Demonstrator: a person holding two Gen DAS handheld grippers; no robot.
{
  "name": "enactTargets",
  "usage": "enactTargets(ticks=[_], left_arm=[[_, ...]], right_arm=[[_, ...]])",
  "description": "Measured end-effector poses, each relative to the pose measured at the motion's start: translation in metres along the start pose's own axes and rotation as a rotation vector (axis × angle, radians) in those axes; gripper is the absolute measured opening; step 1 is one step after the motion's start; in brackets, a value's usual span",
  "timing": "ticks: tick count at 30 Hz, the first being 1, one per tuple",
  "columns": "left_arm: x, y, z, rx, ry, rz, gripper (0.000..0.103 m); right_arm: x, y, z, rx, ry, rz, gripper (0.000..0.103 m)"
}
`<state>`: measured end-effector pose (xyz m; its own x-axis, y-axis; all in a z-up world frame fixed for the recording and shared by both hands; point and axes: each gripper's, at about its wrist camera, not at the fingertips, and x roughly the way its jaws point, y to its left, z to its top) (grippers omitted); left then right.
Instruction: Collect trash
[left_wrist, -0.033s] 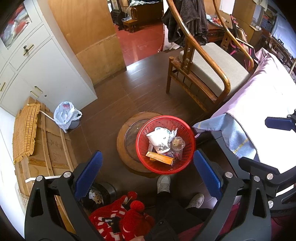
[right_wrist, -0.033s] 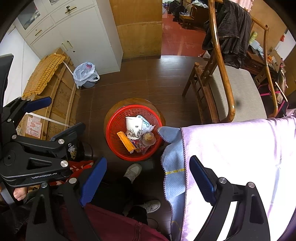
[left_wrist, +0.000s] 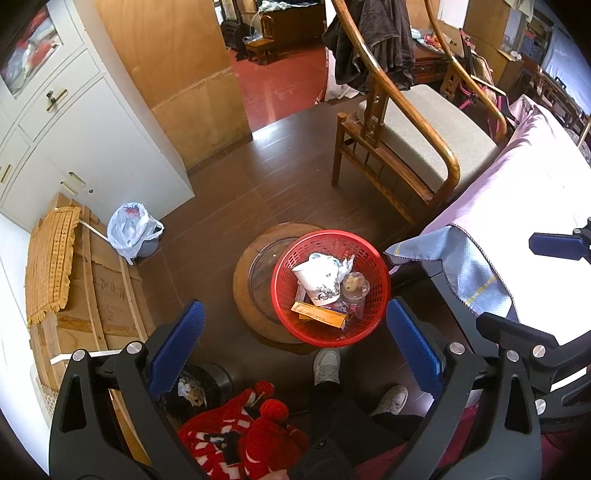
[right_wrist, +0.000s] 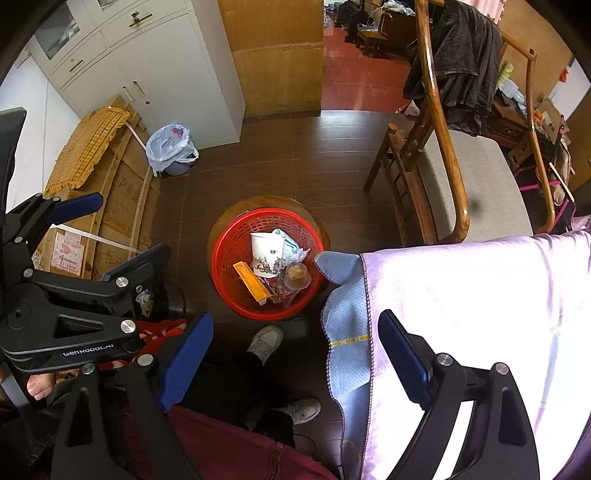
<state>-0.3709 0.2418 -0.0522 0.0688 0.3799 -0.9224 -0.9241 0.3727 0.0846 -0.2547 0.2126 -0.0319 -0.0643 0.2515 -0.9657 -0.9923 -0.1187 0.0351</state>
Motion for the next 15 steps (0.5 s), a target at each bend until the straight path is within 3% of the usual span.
enactTargets(ticks=[15], left_arm=[[-0.0009,0.0011,-0.0007,0.002,0.000,-0.002,0.095]], right_arm=[[0.0004,-0.0007,-0.0008,0.002,0.002,0.000,0.089]])
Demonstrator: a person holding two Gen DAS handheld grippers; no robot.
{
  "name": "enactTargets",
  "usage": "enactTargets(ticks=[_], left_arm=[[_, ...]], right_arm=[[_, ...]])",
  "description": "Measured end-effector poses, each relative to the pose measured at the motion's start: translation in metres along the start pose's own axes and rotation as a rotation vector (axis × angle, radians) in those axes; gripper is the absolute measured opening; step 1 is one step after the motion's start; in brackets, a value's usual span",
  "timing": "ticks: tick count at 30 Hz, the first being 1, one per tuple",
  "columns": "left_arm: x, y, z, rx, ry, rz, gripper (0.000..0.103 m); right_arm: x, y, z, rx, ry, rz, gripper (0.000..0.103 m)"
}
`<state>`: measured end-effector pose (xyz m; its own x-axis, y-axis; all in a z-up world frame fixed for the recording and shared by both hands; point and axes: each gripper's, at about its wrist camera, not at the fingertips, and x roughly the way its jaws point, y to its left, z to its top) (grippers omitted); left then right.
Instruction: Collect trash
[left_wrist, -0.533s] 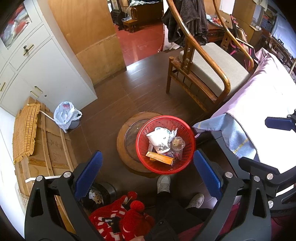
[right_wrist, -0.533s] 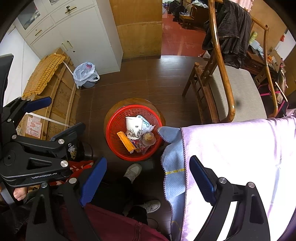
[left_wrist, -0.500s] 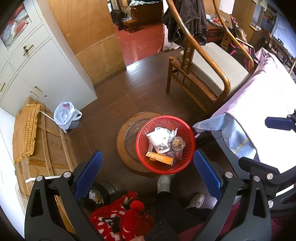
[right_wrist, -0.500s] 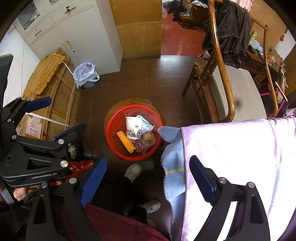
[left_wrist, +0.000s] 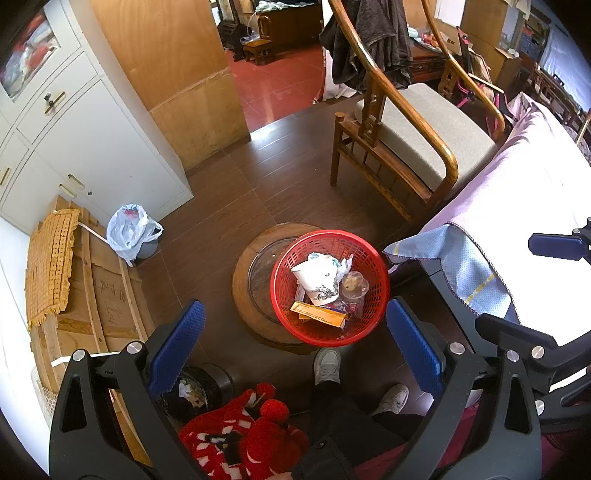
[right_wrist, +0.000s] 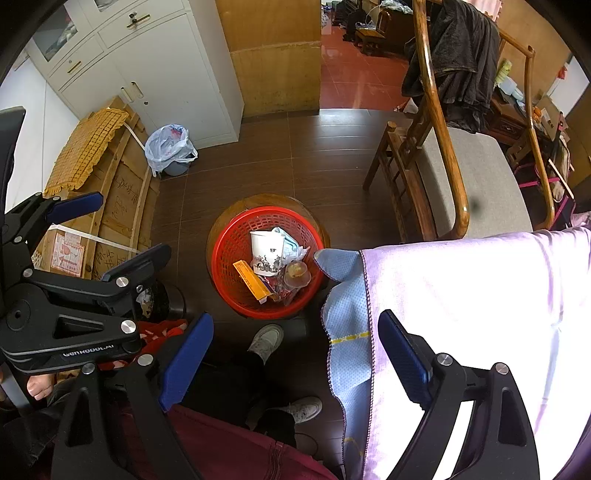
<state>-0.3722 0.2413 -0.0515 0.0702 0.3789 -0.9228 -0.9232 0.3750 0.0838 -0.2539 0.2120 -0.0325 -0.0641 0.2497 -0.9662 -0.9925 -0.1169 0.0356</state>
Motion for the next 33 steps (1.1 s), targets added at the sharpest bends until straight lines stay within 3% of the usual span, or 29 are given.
enactTargets(ticks=[33], left_arm=[[0.008,-0.002,0.007,-0.002,0.000,-0.013,0.095]], right_arm=[[0.010,-0.012,0.000,0.034,0.021,0.005,0.089]])
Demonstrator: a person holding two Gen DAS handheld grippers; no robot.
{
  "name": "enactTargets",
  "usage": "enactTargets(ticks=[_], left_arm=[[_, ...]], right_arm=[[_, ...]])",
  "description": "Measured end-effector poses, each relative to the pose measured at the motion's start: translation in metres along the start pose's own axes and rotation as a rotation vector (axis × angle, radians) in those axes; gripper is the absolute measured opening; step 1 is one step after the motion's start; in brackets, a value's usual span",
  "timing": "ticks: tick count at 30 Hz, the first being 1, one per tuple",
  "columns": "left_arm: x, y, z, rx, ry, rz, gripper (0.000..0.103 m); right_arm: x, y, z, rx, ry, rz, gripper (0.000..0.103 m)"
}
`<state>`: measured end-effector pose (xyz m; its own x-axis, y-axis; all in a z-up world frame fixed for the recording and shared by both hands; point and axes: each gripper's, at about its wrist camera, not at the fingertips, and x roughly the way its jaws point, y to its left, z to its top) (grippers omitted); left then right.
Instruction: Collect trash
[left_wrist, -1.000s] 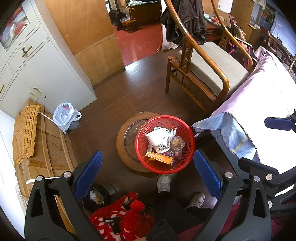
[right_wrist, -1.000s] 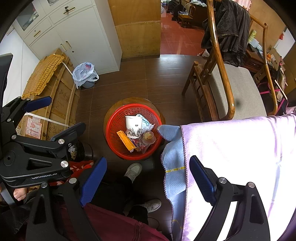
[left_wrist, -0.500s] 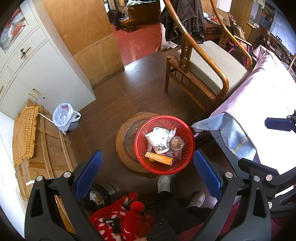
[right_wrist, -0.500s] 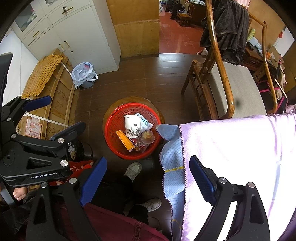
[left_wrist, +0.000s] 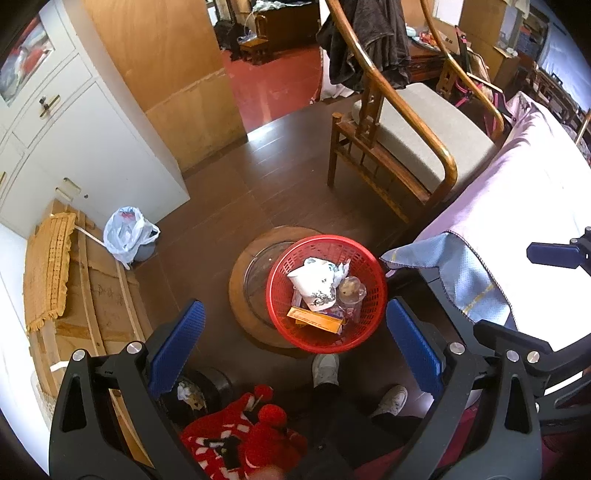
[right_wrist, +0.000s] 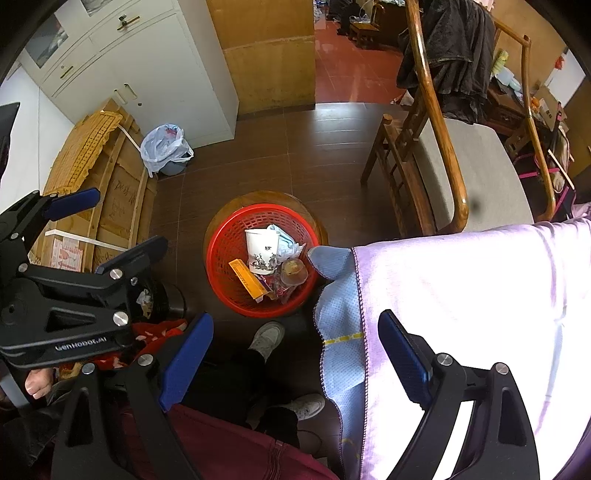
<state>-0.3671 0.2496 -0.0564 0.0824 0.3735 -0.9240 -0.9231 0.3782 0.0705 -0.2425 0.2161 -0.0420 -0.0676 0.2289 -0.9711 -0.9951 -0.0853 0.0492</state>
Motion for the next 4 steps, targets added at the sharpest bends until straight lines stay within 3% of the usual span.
enactTargets(ticks=[4], left_arm=[[0.0020,0.0033,0.0024,-0.005,0.007,-0.002,0.095]], right_arm=[[0.0006,-0.0002,0.0001,0.000,0.002,0.000,0.089]])
